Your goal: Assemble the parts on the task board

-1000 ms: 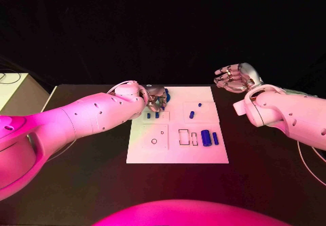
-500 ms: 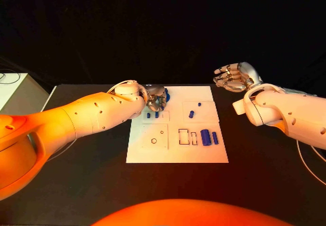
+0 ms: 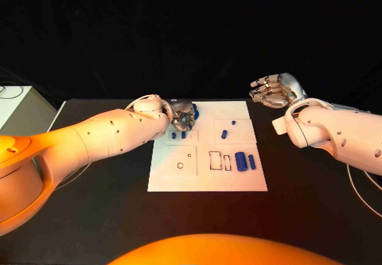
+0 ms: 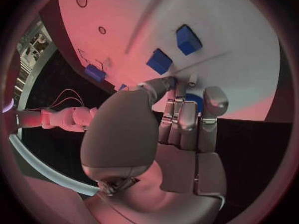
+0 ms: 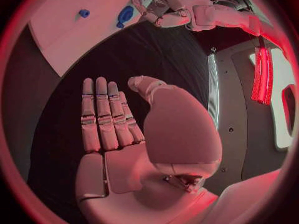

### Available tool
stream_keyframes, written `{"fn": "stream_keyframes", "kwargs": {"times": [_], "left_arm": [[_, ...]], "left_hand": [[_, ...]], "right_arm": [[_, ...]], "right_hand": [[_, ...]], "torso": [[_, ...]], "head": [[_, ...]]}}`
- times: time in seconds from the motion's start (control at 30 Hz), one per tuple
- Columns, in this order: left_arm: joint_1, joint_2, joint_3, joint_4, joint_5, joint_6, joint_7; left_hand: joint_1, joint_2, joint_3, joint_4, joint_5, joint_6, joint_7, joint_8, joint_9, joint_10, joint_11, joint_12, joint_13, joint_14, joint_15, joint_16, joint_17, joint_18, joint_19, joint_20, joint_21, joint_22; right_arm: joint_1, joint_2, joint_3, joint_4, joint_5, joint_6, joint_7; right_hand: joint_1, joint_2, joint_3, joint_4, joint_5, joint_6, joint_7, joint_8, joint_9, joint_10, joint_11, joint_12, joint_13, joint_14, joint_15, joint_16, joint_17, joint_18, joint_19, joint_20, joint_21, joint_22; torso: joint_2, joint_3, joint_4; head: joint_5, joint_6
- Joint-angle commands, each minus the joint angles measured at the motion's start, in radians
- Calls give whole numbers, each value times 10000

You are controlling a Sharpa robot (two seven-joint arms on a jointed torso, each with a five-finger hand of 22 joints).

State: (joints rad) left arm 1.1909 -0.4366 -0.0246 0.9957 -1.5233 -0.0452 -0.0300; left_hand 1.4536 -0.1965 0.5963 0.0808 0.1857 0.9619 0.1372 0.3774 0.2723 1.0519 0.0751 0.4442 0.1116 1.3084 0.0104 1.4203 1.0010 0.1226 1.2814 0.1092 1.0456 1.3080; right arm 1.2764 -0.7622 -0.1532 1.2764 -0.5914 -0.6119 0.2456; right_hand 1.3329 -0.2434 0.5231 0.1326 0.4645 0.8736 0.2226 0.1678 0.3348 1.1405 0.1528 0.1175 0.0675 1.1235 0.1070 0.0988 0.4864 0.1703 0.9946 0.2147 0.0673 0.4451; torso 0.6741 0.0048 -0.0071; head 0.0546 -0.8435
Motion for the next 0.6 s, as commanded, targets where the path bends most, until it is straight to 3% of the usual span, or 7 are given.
{"fn": "stream_keyframes", "kwargs": {"times": [0.03,0.3,0.4,0.6], "left_arm": [[-6,-11,-1,48,268,-342,294],[-21,-281,69,385,678,-689,377],[-23,-482,212,640,959,-715,338],[-18,-968,586,1190,1273,-536,168]], "left_hand": [[-110,51,-15,-83,-55,102,2,-24,55,110,-6,-88,-4,68,-18,36,2,-115,94,5,45,769],[-184,34,-22,-92,-54,111,10,-55,67,140,7,-180,-11,97,-9,50,32,-119,110,9,79,788],[-218,17,-17,-109,-49,94,26,-91,69,131,30,-256,-20,106,4,55,33,-113,95,13,54,783],[-239,8,-14,-121,-49,80,39,-117,69,130,43,-301,-22,107,15,55,28,-117,102,19,72,792]], "right_arm": [[8,3,4,24,-43,96,88],[8,-8,4,28,-46,81,73],[8,-24,4,36,-48,64,75],[8,-83,4,51,-52,40,67]], "right_hand": [[-48,15,2,-74,64,33,47,-40,-12,10,36,-26,-6,79,6,-40,-9,97,29,12,49,-9],[-65,17,1,-80,59,44,44,-36,-10,19,33,-22,-4,83,6,-42,-9,97,30,11,50,-18],[-65,17,1,-80,59,44,44,-36,-10,19,33,-22,-4,83,6,-42,-9,97,30,11,50,-18],[-65,17,1,-80,59,44,44,-36,-10,19,33,-22,-4,83,6,-42,-9,97,30,11,50,-18]], "torso": [[-1,-5,5],[2,-9,-11],[-5,-1,-4],[-21,19,78]], "head": [[13,11],[27,32],[27,32],[30,37]]}}
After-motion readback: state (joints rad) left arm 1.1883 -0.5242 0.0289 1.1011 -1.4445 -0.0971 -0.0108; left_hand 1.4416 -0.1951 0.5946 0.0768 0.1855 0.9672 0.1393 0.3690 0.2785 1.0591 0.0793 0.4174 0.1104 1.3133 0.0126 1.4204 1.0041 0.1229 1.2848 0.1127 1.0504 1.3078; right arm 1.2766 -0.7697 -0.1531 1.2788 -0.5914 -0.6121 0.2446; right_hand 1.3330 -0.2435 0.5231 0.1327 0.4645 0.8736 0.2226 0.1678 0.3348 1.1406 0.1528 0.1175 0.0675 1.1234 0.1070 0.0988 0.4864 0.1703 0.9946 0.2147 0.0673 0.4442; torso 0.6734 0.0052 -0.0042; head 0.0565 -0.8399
